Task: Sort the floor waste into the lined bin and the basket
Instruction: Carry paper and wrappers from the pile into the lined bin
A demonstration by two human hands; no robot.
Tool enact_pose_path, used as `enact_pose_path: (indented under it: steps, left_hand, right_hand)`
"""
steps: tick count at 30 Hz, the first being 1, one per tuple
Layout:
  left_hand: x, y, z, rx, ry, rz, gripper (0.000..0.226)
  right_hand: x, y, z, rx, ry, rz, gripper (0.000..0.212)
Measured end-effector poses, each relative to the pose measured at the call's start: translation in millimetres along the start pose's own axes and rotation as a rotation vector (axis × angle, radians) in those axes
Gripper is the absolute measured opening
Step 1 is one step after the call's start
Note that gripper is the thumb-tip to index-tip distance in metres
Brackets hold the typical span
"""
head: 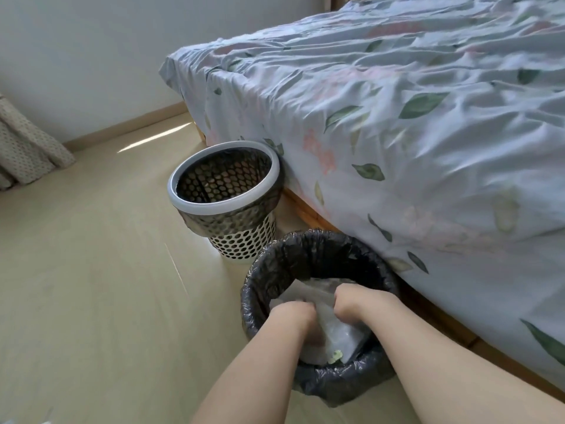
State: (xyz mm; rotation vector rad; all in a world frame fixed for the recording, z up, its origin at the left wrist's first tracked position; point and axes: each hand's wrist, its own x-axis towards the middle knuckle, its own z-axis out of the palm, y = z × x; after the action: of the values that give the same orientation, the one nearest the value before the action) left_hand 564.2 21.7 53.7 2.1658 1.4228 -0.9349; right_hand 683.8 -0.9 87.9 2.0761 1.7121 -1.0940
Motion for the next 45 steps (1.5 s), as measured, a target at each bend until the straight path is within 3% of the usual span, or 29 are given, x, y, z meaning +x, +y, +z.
enact_pose_path:
  steps: [3,7,9,11,13,17,21,30,37,42,45]
  left_hand:
    - [8.5,0.1,1.4,0.01,-0.069,0.012,0.066]
    - [9.0,-4.7,-12.8,0.011,-0.015,0.049,0.047]
    - [-8.4,-13.8,-29.5,-0.015,0.182,0.091,0.036]
    - [-34.2,-35.7,-44.4,-0.045,0.557,0.168,0.024]
    - [-57.7,-63.7,-53.3,-0.074,0.819,0.199,0.015]
    - [-106.4,-124.8,-53.0,-0.066,0.969,0.066,0.012]
    - [-167.0,-187.2,-19.5,-0.114,0.917,-0.11,0.029]
    - [-307.0,-345.6,110.4,-0.179,0.821,-0.442,0.04]
    - [-415.5,-461.3,278.9,-0.347,0.693,-0.722,0.038]
    - [-455.4,-490.0,399.0,-0.618,0.585,-0.924,0.042]
    - [-437.0,-476.5,473.0,-0.797,0.499,-0.954,0.042]
  right_hand:
    - [6.2,-7.5,5.2,-0.071,-0.054,-0.003,0.033]
    - [4.5,-22.0,-5.9,-0.106,-0.057,-0.021,0.029]
    - [-1.5,-26.6,-19.8,-0.069,0.009,-0.015,0.011]
    - [-14.1,-36.2,-33.0,0.001,0.121,-0.021,0.01]
    - [-29.2,-46.8,-42.2,0.052,0.22,-0.08,0.015]
    - [-58.6,-89.0,-43.6,0.092,0.401,-0.221,0.027]
    - [-89.7,-162.2,-20.4,0.032,0.433,-0.369,0.032]
    - [-155.4,-351.7,90.9,-0.116,0.387,-0.681,0.047]
    - [-191.4,-480.5,244.5,-0.32,0.186,-0.917,0.04]
    - [-199.0,-520.5,346.5,-0.467,0.011,-0.956,0.039]
    - [-195.7,-519.6,395.5,-0.575,-0.065,-0.926,0.034]
